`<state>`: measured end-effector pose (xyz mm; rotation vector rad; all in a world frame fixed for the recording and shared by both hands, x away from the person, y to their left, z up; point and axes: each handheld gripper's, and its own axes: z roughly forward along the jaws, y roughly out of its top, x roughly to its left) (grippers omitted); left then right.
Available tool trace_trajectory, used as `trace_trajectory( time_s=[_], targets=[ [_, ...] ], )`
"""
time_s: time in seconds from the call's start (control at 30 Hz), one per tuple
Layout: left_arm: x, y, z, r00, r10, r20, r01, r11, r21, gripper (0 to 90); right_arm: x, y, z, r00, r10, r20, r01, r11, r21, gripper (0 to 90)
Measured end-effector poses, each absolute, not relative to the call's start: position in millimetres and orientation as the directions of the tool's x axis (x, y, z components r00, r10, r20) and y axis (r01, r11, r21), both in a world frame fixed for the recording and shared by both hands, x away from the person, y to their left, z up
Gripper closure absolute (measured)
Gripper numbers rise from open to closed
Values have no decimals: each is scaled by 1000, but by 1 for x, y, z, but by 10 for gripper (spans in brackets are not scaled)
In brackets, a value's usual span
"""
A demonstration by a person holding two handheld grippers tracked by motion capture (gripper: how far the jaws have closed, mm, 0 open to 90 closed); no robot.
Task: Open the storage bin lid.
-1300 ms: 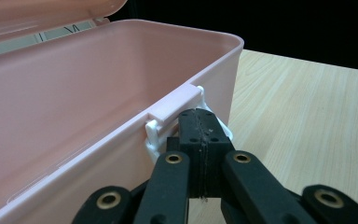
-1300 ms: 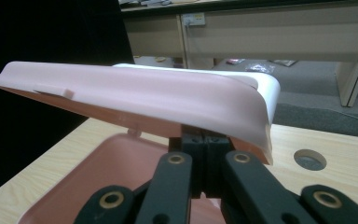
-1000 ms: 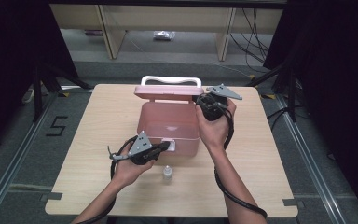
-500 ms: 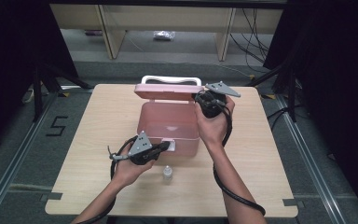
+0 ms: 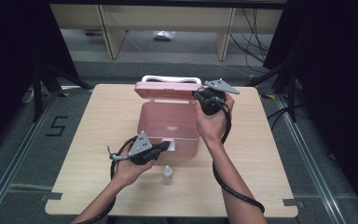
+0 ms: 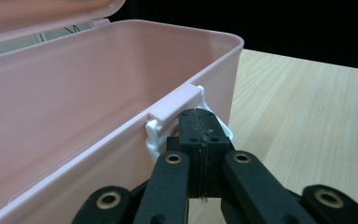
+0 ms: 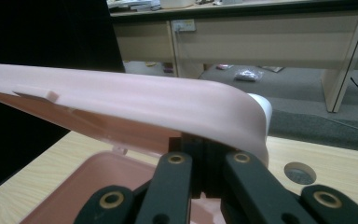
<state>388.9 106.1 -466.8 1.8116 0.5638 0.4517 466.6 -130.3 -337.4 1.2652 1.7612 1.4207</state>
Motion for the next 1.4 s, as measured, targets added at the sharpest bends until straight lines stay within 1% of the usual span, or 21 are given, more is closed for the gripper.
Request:
trace_trajectory(
  time_s=[0.2,0.23,0.37,0.4,0.97,1.17,1.4],
  targets=[
    [389,106,-467,812,583,26,153,-255,955,894,469,-129,-337,-404,903,148,334,-5,943,900],
    [389,106,-467,812,583,25,154,-255,955,894,470,-130,-338,-409,903,130,325,11,946,900],
    [389,106,-467,811,584,26,153,-255,955,894,471,-130,-337,-406,903,139,332,4,943,900],
    [389,106,-467,811,584,26,153,-255,955,894,472,-130,-337,-411,903,124,322,16,947,900],
    [389,106,-467,812,584,26,153,-255,955,894,478,-128,-335,-394,909,138,337,3,942,900],
    [389,106,-467,811,584,27,152,-255,955,894,481,-128,-335,-394,911,118,331,21,943,900],
    [389,106,-467,811,584,28,150,-254,955,894,484,-127,-335,-386,914,128,340,12,940,900]
  ],
)
